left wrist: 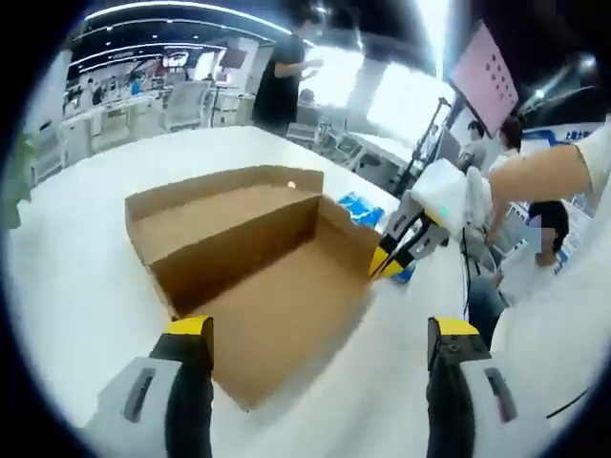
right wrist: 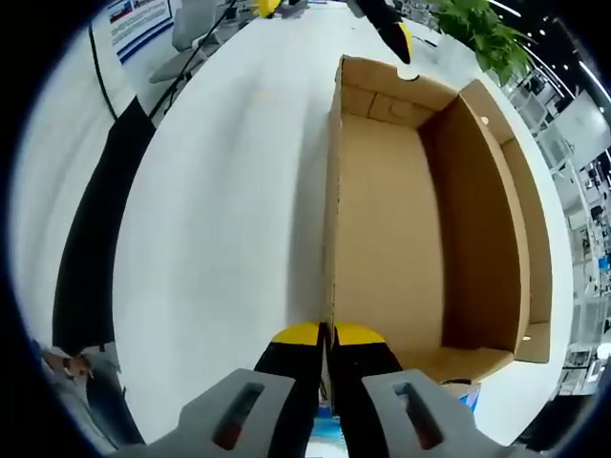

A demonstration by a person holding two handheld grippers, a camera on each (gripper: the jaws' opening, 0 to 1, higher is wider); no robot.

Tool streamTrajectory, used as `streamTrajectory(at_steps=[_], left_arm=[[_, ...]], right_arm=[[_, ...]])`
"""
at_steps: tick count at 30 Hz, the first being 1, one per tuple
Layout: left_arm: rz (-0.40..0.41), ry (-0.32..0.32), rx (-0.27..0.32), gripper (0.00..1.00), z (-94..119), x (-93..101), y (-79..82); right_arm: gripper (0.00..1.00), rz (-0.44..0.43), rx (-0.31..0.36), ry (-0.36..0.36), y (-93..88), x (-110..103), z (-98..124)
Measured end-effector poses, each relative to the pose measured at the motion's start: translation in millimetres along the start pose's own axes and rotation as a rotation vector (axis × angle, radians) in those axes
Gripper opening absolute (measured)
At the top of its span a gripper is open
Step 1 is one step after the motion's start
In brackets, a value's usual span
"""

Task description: Operate the shoe box by opening the lid, removing the specified soft item, and placing it in the target area until the item is outside and the box remains undamaged.

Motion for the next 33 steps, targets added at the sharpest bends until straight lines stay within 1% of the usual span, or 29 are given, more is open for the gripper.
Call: streamTrajectory(at_steps=[1,2,3,4,5,6,8,9,10,11,12,13,14,16,19,20,21,22,23,24,25,26,27,28,29,31,32,33], left_arm=[[0.031,-0.004,0.026,0.99,2.6,0.8,2.3],[0.046,-0.026,0.068,0.99,5.6,4.1,7.2],[0.066,-0.017,0.098,0.99,9.7,4.3,9.6],[0.086,-0.029,0.109,0.99,11.2,5.8,10.3],[0.108,-0.050,0.119,0.99,12.1,8.2,11.3],[0.124,-0.062,0.145,0.99,13.6,9.8,13.7],[0.198,-0.109,0.201,0.99,15.8,12.1,18.9],[0.230,-0.132,0.241,0.99,16.9,13.3,23.4],[0.279,-0.162,0.297,0.99,19.5,15.0,29.9],[0.324,-0.203,0.360,0.99,21.3,20.9,36.8],[0.350,-0.228,0.388,0.99,23.3,22.8,40.3],[0.359,-0.231,0.404,0.99,24.2,23.1,42.3],[0.391,-0.231,0.466,0.99,28.7,21.3,49.4],[0.410,-0.219,0.490,0.99,31.7,16.7,51.9],[0.445,-0.199,0.492,0.99,37.8,3.2,50.8],[0.467,-0.190,0.494,0.96,40.4,-2.6,49.2],[0.483,-0.190,0.493,0.91,41.3,-4.5,48.3],[0.528,-0.194,0.503,0.88,43.8,-9.1,45.4],[0.539,-0.194,0.515,0.87,44.7,-13.2,43.2],[0.583,-0.212,0.495,0.87,44.1,-14.7,37.7],[0.583,-0.212,0.470,0.90,43.4,-18.0,33.8],[0.596,-0.207,0.472,0.90,43.7,-20.4,33.7],[0.644,-0.240,0.480,0.88,45.3,-20.4,34.8],[0.674,-0.273,0.507,0.86,47.2,-21.0,38.4],[0.744,-0.297,0.550,0.83,50.7,-26.6,43.5],[0.784,-0.318,0.592,0.79,56.3,-37.0,49.5],[0.783,-0.304,0.598,0.80,58.8,-43.5,50.8],[0.786,-0.301,0.601,0.82,59.5,-45.6,51.4]], right_arm=[[0.00,0.001,0.001,0.000,0.1,-0.4,0.0],[0.00,0.005,0.003,0.000,0.1,-0.7,0.0],[0.00,0.005,0.005,-0.001,0.1,-0.9,-0.1],[0.00,0.004,0.007,-0.001,-0.1,-0.8,-0.3],[0.00,0.004,0.008,-0.002,-0.2,-0.8,-0.6],[0.00,0.004,0.009,-0.003,-0.3,-1.0,-1.0],[0.00,0.008,0.012,-0.003,-0.3,-1.3,-1.5],[0.00,0.007,0.012,-0.003,-0.3,-1.3,-1.6],[0.00,0.006,0.012,-0.003,-0.4,-1.3,-1.7],[0.00,0.012,0.013,-0.002,-0.5,-1.5,-1.8],[0.00,0.015,0.013,-0.003,-0.5,-1.4,-1.8],[0.00,0.018,0.013,-0.004,-0.5,-1.4,-1.8],[0.00,0.033,0.015,-0.007,-0.4,-1.8,-1.8],[0.00,0.036,0.015,-0.008,-0.6,-1.7,-1.9],[0.00,0.027,0.013,-0.006,-0.7,-1.2,-2.1],[0.00,0.028,0.014,-0.007,-0.7,-1.1,-2.2],[0.00,0.031,0.014,-0.007,-0.8,-1.1,-2.2],[0.00,0.032,0.014,-0.008,-0.7,-1.2,-2.3],[0.00,0.028,0.015,-0.009,-0.7,-1.1,-2.4],[0.00,0.029,0.016,-0.010,-0.7,-0.9,-2.5],[0.00,0.027,0.016,-0.012,-0.8,-0.7,-2.7],[0.00,0.028,0.015,-0.015,-0.9,-0.8,-2.7],[0.00,0.031,0.017,-0.020,-0.9,-1.6,-2.6],[0.00,0.032,0.019,-0.025,-1.0,-1.8,-2.5],[0.01,0.034,0.020,-0.029,-0.9,-1.7,-2.6],[0.01,0.056,0.015,-0.037,-0.5,-1.6,-3.2],[0.01,0.059,0.014,-0.037,-0.5,-1.5,-3.2],[0.01,0.062,0.012,-0.038,-0.2,-1.4,-3.0]])
Point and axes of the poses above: the point that each gripper's makers call its tool centre point, and the gripper's own axes: z roughly backward along the fingers, x roughly to its right, y roughly out of its top, the point moved 5 cm from there along z, roughly backward along the fingers, and after that the axes turned 10 degrees about -y, right-handed, at the moved point
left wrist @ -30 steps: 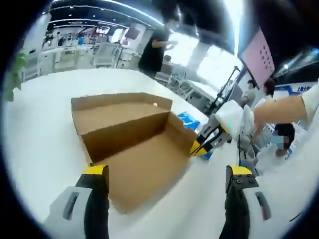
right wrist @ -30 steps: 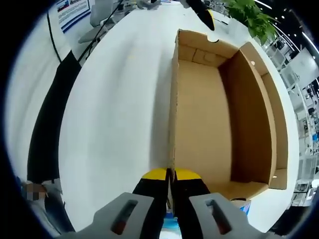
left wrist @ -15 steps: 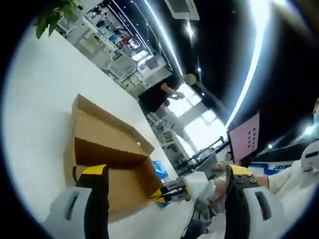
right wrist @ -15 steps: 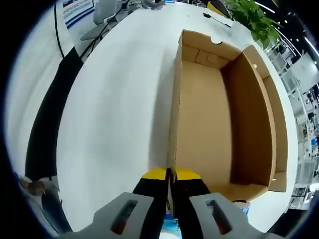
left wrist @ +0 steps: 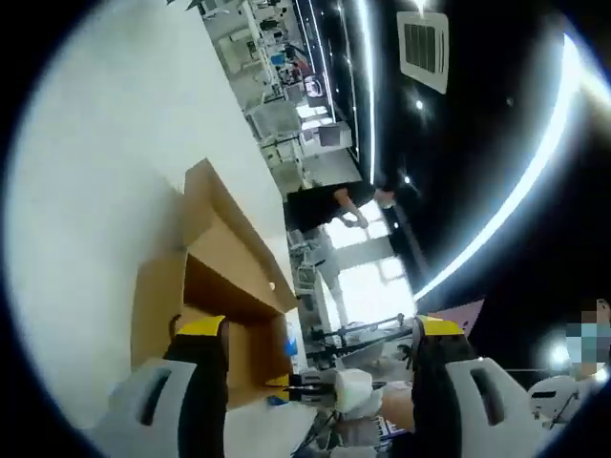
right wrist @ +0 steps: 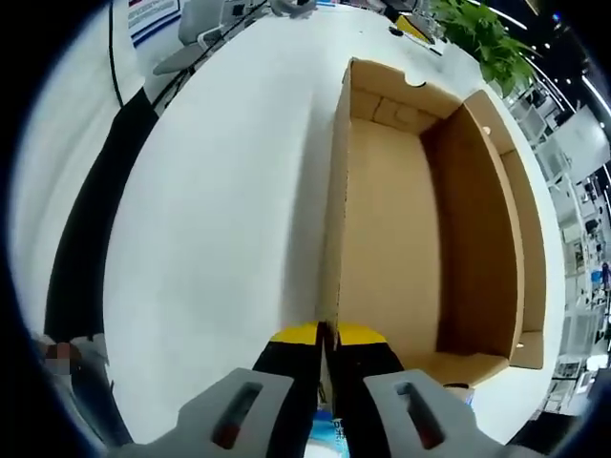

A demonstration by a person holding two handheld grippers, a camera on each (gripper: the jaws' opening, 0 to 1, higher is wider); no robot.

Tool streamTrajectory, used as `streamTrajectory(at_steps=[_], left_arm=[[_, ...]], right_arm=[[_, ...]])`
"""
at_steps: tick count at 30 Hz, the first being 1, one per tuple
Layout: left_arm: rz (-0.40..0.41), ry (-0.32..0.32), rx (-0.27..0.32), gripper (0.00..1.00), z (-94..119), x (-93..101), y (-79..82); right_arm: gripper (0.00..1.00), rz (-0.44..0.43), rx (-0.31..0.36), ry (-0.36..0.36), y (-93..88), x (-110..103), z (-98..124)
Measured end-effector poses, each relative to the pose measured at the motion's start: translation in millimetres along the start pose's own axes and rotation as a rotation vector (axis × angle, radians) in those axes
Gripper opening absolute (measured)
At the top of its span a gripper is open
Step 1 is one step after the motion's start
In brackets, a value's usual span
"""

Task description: Operate the shoe box by opening the lid, removing the specified soft item, and placing it in the target area until the item is outside and the box remains undamaged.

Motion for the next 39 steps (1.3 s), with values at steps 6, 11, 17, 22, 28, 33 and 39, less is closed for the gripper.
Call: streamTrajectory(at_steps=[6,11,17,22,28,33,39], left_arm=[[0.144,0.112,-0.011,0.73,13.8,-27.6,10.6],[0.257,0.134,-0.021,0.70,22.5,-48.0,12.5],[0.330,0.143,0.045,0.64,17.2,-60.2,22.2],[0.345,0.152,0.062,0.68,3.4,-67.2,33.4],[0.295,0.205,0.005,0.68,-4.5,-76.3,45.1],[0.319,0.199,0.005,0.67,-10.9,-94.5,57.9],[0.348,0.203,0.023,0.63,-13.1,-114.2,81.2]], right_arm=[[0.01,-0.006,0.009,-0.004,0.1,0.3,0.4],[0.01,-0.001,0.012,0.004,0.2,1.2,0.0],[0.02,0.057,0.031,0.012,-0.1,0.7,0.2],[0.01,0.033,0.034,0.039,-0.7,2.7,-0.2],[0.01,0.019,0.043,0.056,-0.8,2.3,-0.3],[0.01,-0.001,0.042,0.053,-0.8,1.0,-0.6],[0.01,-0.004,0.047,0.044,-1.3,0.2,-0.6]])
Point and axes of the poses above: the point that each gripper's makers call its tool centre point, and the gripper's own axes: z roughly backward along the fingers, x roughly to its right, y roughly out of its top, the point moved 5 cm from there along z, roughly backward along the fingers, and after that the axes turned 10 degrees about -y, right-handed, at the moved point
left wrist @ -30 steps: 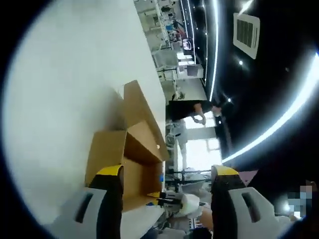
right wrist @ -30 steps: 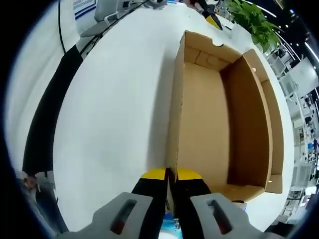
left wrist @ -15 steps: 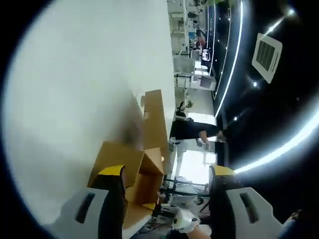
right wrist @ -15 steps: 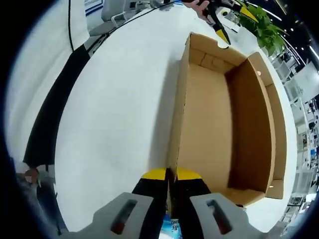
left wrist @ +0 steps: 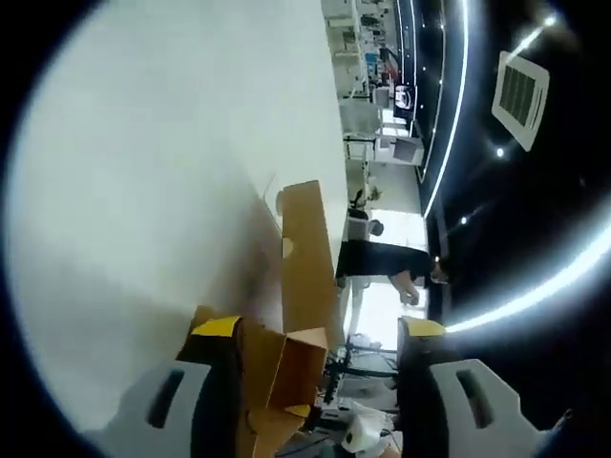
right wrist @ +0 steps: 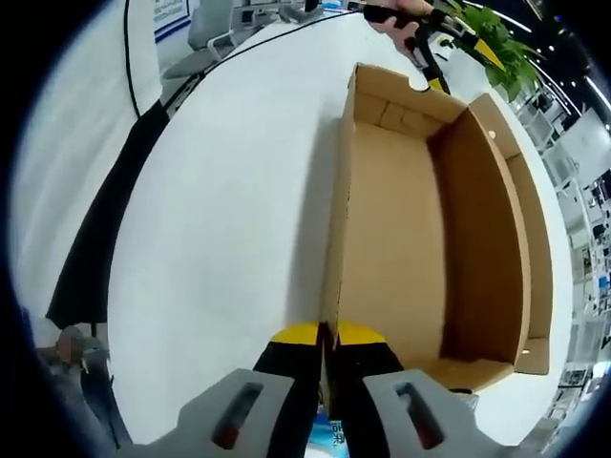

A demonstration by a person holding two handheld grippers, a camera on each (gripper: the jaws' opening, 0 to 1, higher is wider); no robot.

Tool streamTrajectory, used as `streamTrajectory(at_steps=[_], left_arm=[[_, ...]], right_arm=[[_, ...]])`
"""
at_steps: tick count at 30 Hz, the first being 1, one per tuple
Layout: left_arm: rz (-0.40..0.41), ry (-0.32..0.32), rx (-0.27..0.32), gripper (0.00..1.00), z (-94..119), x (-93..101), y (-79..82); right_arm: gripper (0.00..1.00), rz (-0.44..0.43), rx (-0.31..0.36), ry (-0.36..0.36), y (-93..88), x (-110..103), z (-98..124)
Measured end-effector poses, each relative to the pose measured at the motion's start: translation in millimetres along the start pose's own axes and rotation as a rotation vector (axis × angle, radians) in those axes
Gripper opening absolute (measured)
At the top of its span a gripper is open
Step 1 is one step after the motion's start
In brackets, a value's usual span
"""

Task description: Operate the shoe box by opening the lid, removing the specified soft item, and placing it in the target area until the item is outside and the box remains undamaged.

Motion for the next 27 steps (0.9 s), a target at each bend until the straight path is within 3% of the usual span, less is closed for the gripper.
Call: streamTrajectory(at_steps=[7,11,15,17,27], left_arm=[[0.007,0.010,0.024,0.62,-10.2,-11.2,14.4],[0.087,-0.020,-0.018,0.65,-14.8,-8.5,17.3],[0.090,0.033,-0.043,0.65,-15.6,-13.6,24.7],[0.114,0.071,-0.025,0.62,-13.4,-19.5,26.7],[0.154,0.029,-0.021,0.58,-10.7,-22.4,38.4]], right_arm=[[0.01,-0.006,0.001,-0.001,-0.4,0.0,-0.9],[0.01,-0.016,0.005,-0.010,-1.9,-0.8,-2.5],[0.01,-0.038,0.013,-0.009,-2.4,-0.4,-4.5],[0.01,-0.048,0.011,-0.014,-2.4,-0.9,-5.6],[0.01,-0.056,0.004,-0.005,-4.4,-0.5,-9.6]])
Point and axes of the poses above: the point that each gripper's makers call its tool centre point, and the gripper's own axes: z roughly backward along the fingers, x roughly to its right, y roughly out of its top, the point moved 5 cm from there along z, roughly backward along the fingers, and after that the axes turned 10 degrees about -y, right-handed, at the moved point
